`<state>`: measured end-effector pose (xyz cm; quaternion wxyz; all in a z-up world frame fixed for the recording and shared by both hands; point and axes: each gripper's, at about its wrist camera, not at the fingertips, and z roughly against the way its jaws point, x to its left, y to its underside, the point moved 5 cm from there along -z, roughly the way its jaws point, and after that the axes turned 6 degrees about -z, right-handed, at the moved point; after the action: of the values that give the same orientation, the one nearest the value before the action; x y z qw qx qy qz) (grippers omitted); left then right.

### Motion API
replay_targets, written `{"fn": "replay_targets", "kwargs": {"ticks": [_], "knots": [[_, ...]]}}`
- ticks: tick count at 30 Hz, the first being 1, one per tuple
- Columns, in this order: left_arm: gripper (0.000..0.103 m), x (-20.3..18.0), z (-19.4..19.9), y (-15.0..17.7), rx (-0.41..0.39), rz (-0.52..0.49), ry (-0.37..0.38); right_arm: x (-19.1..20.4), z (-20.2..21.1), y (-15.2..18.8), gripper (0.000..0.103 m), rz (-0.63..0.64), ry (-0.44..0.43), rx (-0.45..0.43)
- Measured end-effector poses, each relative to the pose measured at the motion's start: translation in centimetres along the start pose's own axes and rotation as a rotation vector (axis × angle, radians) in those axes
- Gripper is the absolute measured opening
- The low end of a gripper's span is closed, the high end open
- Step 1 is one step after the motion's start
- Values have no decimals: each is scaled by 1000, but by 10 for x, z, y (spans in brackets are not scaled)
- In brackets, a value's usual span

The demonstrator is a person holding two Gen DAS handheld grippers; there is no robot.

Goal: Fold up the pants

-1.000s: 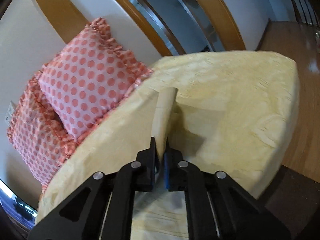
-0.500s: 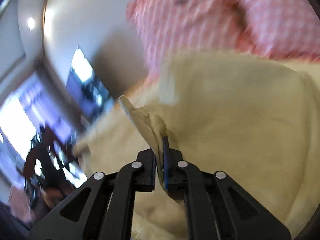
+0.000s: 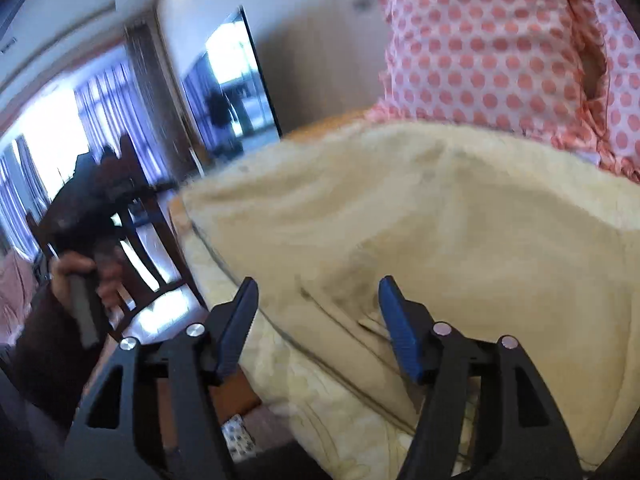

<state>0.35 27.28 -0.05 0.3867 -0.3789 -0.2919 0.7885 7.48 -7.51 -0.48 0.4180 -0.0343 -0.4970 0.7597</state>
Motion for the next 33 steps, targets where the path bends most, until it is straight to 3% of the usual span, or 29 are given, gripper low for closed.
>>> {"fn": "replay_targets", "kwargs": {"ticks": [2,3,4,6,20,26,28,30,32,33], "knots": [[90,7,-3,-2,8,37,9,-12,1,-9,68,-48,21,-37],[90,9,-5,-2,14,59,19,-14,-6,-8,69,-59,26,-6],[90,11,-8,-3,22,80,26,-19,-20,0,71,-71,34,84],[90,14,-13,-5,37,107,33,-15,-19,3,78,-33,22,50],[90,24,-58,-37,93,179,7,-12,-18,9,83,-43,-15,25],[90,25,-67,-43,79,232,28,-10,-16,9,83,-42,-24,10],[79,20,-69,-41,93,240,56,-10,-15,10,83,-41,-25,6],[72,11,-72,-34,126,267,132,-10,-15,10,83,-40,-26,5],[69,6,-74,-32,120,264,131,-9,-14,11,83,-40,-28,5],[58,4,-75,-32,119,253,106,-9,-14,11,83,-40,-28,4]]}}
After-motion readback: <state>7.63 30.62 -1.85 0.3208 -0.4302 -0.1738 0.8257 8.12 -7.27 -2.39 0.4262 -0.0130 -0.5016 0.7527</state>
